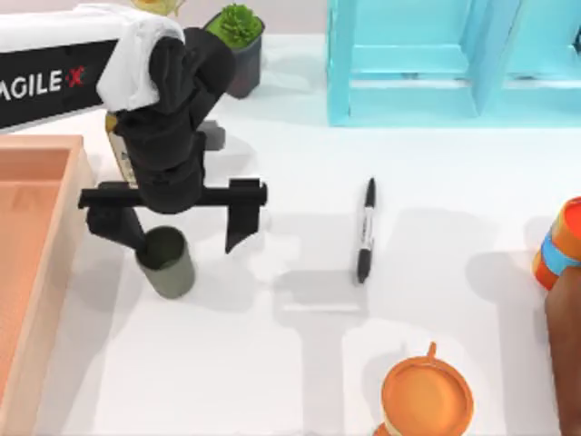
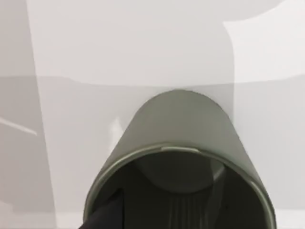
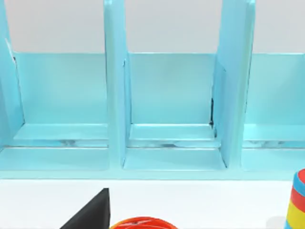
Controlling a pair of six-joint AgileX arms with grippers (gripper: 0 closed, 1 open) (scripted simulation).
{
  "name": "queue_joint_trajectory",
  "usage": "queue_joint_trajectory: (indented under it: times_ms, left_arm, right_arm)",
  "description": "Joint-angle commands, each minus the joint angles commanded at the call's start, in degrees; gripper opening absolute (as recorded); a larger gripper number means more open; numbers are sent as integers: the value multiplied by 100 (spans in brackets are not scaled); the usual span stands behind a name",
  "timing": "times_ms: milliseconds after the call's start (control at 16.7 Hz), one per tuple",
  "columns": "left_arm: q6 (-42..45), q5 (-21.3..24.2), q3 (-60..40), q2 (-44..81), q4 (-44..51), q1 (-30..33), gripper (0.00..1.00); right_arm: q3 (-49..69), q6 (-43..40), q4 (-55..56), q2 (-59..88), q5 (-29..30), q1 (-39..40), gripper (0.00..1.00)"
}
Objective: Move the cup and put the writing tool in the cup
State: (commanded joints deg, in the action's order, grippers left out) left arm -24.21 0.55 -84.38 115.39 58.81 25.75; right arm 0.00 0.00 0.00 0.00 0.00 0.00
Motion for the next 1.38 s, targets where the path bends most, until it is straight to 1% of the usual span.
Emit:
queue_joint_trajectory:
  times_ms: [300, 420, 600, 840, 960, 1140, 1380]
  left_arm:
    - [-2, 2, -15, 0, 15, 16, 100]
    - [-4, 3, -222, 23, 220, 28, 100]
    - [-13, 2, -983, 66, 975, 52, 100]
    - [-29, 1, -2462, 63, 2457, 61, 100]
    - [-33, 1, -3026, 35, 3027, 57, 100]
    - [-34, 2, -3428, -4, 3431, 47, 100]
    - [-34, 2, -3430, 5, 3431, 36, 100]
  right_arm:
    - [0, 0, 0, 0, 0, 0, 100]
    - [0, 0, 0, 0, 0, 0, 100]
    - [0, 0, 0, 0, 0, 0, 100]
    - [0, 0, 0, 0, 0, 0, 100]
    - [0, 0, 0, 0, 0, 0, 100]
    - [0, 0, 0, 0, 0, 0, 100]
    - [0, 0, 0, 0, 0, 0, 100]
